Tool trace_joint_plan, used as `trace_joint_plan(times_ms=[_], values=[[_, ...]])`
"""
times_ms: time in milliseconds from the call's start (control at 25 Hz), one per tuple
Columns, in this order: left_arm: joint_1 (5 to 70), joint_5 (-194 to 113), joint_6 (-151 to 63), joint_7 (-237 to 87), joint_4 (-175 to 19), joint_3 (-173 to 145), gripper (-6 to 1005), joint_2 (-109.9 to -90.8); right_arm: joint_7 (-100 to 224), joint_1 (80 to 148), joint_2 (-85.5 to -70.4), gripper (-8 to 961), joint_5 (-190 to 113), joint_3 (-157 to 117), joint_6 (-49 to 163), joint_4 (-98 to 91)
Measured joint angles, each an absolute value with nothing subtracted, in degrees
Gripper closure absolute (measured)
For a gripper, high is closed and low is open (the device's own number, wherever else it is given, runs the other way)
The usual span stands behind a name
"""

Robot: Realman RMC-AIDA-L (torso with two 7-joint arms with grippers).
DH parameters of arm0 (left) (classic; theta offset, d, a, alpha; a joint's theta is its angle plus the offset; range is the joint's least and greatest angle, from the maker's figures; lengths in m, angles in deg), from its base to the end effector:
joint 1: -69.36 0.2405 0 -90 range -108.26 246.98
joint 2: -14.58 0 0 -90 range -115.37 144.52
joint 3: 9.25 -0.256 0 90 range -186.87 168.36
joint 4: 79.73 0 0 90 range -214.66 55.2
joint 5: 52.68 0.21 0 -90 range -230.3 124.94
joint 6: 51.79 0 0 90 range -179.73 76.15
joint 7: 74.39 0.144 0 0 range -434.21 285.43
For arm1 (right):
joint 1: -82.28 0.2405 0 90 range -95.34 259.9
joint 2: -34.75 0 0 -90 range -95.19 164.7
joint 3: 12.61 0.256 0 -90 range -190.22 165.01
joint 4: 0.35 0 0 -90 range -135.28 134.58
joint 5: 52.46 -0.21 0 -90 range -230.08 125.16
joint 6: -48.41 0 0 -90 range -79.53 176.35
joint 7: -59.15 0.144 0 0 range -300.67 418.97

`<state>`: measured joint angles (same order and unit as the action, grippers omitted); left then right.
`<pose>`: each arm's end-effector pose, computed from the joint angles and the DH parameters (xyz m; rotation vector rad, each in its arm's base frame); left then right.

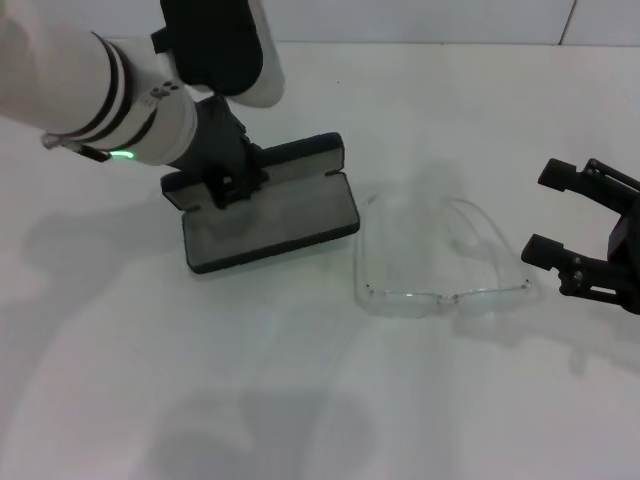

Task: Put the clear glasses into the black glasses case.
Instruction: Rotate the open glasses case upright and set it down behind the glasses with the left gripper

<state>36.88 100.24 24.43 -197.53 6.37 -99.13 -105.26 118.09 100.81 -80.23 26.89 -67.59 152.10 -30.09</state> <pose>-0.1375 0.3666 -0.0118 -2.6231 0.0126 0.5235 0.2668 0.2674 0.0283 -2.5146 0.2770 1.2562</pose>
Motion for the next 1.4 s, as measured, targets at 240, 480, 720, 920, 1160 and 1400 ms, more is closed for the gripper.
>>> trace_joint_plan(times_ms=[240, 480, 720, 920, 1160, 1400], values=[[36.88, 103.06, 24.51, -191.88, 5.49, -99.12, 777, -105.13, 118.07, 100.90, -80.29, 82, 26.85, -67.55, 152.00, -30.05], [36.59, 103.30, 26.03, -188.53, 3.33, -100.25, 773, -105.17, 118.05, 101.36, -80.41, 82, 26.81, -67.53, 151.71, -30.05], [36.71, 103.10, 26.14, -187.87, 3.24, -103.11, 768, -105.26, 118.04, 102.04, -80.39, 82, 26.81, -67.54, 151.52, -30.05], [36.45, 101.94, 24.80, -187.93, 3.40, -105.03, 764, -105.31, 118.03, 102.25, -80.42, 82, 26.81, -67.54, 151.50, -30.05], [36.30, 101.03, 23.11, -187.90, 3.43, -106.02, 760, -105.31, 118.03, 102.18, -80.45, 82, 26.81, -67.52, 151.64, -30.05], [36.31, 100.64, 21.49, -188.11, 3.22, -107.22, 755, -105.41, 118.03, 102.24, -80.47, 82, 26.81, -67.16, 151.89, -30.06]])
